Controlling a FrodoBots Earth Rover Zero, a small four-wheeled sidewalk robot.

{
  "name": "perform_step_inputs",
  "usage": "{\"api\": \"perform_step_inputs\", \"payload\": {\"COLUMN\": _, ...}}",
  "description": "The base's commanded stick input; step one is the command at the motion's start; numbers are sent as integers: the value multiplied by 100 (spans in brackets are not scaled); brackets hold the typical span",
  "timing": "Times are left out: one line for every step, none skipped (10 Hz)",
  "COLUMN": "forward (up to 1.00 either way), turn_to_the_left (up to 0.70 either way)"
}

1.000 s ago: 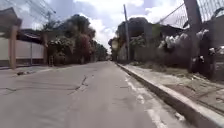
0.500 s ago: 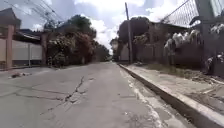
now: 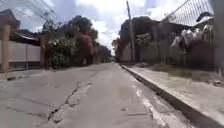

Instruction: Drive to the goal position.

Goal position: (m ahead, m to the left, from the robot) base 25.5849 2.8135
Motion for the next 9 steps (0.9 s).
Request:
{"api": "perform_step_inputs", "payload": {"forward": 100, "turn_to_the_left": 0}}
{"api": "perform_step_inputs", "payload": {"forward": 100, "turn_to_the_left": -18}}
{"api": "perform_step_inputs", "payload": {"forward": 100, "turn_to_the_left": -40}}
{"api": "perform_step_inputs", "payload": {"forward": 100, "turn_to_the_left": -40}}
{"api": "perform_step_inputs", "payload": {"forward": 100, "turn_to_the_left": -40}}
{"api": "perform_step_inputs", "payload": {"forward": 100, "turn_to_the_left": -20}}
{"api": "perform_step_inputs", "payload": {"forward": 100, "turn_to_the_left": -2}}
{"api": "perform_step_inputs", "payload": {"forward": 100, "turn_to_the_left": 0}}
{"api": "perform_step_inputs", "payload": {"forward": 100, "turn_to_the_left": 0}}
